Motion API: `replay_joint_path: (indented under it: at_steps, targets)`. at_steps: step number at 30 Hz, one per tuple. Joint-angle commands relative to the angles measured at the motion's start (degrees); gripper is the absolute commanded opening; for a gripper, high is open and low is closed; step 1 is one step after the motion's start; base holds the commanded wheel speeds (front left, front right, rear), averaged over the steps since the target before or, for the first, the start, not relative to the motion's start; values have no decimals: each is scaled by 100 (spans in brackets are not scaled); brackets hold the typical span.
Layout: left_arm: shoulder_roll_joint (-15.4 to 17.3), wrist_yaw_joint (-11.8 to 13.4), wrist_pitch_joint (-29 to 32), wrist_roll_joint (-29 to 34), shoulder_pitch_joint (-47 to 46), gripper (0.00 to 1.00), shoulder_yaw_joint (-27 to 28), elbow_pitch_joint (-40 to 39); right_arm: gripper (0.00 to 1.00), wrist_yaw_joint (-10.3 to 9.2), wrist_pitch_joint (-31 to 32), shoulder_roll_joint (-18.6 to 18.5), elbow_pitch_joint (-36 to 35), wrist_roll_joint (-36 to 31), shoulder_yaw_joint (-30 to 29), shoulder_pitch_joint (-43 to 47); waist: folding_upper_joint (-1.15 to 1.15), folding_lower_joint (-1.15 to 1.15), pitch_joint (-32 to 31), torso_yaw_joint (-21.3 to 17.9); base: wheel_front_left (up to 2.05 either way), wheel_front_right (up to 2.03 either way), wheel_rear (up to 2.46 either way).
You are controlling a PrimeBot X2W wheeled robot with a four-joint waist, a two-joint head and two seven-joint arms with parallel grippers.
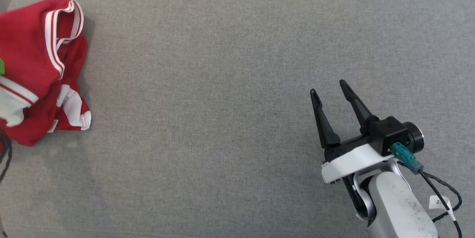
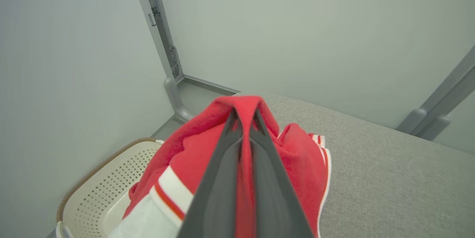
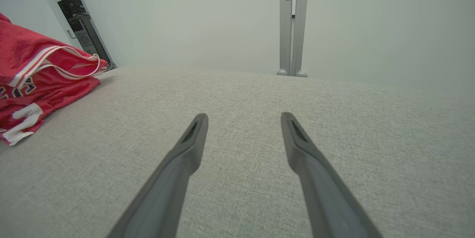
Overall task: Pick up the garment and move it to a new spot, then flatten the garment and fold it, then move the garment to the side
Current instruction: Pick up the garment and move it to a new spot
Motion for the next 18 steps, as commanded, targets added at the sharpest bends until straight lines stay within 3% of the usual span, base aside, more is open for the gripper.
replay_joint_path:
  at_steps: [1,8,18]
  targets:
    - [68,-51,81,56,-168,0,-62,-238,100,-6,-57,-19,73,114,25,68,0,0,-553,-30,0,0,0]
    - [-172,-207,549,26,-526,0,-456,-1426,100,-6,-128,-18,312,421,51,189,0,0,-1152,-487,0,0,0]
    - [-1141,-217,679,-348,-793,0,-978,-2683,100,-6,-131,-16,243,443,64,294,0,0,-1381,-1628,0,0,0]
